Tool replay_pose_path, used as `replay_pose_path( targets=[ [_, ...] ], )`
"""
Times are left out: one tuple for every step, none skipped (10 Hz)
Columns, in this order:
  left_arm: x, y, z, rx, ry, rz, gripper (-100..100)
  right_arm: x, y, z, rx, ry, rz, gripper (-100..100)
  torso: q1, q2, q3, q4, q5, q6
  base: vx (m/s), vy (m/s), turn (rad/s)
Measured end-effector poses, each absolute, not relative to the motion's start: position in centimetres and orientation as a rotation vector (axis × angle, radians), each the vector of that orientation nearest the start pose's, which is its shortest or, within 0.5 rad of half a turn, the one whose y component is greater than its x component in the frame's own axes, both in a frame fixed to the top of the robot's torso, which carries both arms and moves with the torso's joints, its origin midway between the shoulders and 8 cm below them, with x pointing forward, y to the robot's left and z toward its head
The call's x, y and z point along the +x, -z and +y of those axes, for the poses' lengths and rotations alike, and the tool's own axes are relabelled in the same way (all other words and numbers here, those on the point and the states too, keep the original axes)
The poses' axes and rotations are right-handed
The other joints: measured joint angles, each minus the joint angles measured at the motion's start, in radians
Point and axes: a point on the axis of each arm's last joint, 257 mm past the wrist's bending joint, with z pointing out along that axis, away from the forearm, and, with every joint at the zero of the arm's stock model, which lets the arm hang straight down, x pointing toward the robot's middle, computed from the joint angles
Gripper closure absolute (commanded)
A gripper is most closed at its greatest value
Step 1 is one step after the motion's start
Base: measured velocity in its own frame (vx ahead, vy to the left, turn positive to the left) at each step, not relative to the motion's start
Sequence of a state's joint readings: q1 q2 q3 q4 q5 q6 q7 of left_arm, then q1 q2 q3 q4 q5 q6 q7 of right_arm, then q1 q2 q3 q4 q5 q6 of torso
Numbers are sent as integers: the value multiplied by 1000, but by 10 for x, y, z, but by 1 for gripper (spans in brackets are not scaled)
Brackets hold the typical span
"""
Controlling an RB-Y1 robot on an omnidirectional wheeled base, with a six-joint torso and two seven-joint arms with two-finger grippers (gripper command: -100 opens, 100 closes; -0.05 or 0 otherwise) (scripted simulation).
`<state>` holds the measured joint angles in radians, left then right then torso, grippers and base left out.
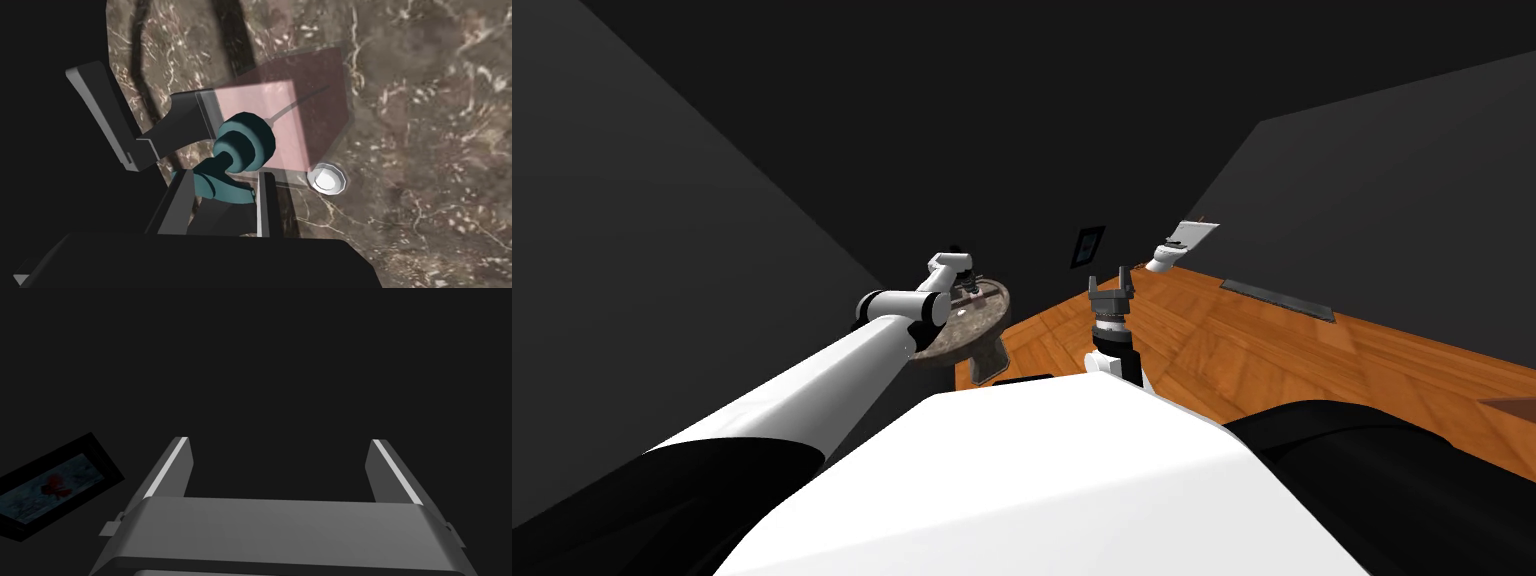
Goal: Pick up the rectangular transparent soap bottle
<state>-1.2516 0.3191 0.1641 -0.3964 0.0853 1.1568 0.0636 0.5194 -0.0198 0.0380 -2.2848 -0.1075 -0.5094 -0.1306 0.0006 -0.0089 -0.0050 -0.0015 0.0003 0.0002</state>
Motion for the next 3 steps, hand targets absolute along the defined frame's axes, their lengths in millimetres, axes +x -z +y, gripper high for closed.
replay_pose_path(
  targets=[
    [651, 210, 269, -1963, 401, 1857, 100, 340, -21, -280, 770, -1521, 524, 0, 0, 0, 0, 0, 0, 0, -14, -10, 1],
    [652, 205, 269, -1962, 402, 1856, 100, 340, -21, -280, 770, -1521, 524, 0, -1, 0, 0, 0, 0, 0, -7, -6, 0],
    [653, 204, 269, -1960, 404, 1854, 0, 340, -21, -280, 770, -1521, 524, 0, -1, 0, 0, 0, 0, 0, 0, 0, 0]
  ],
)
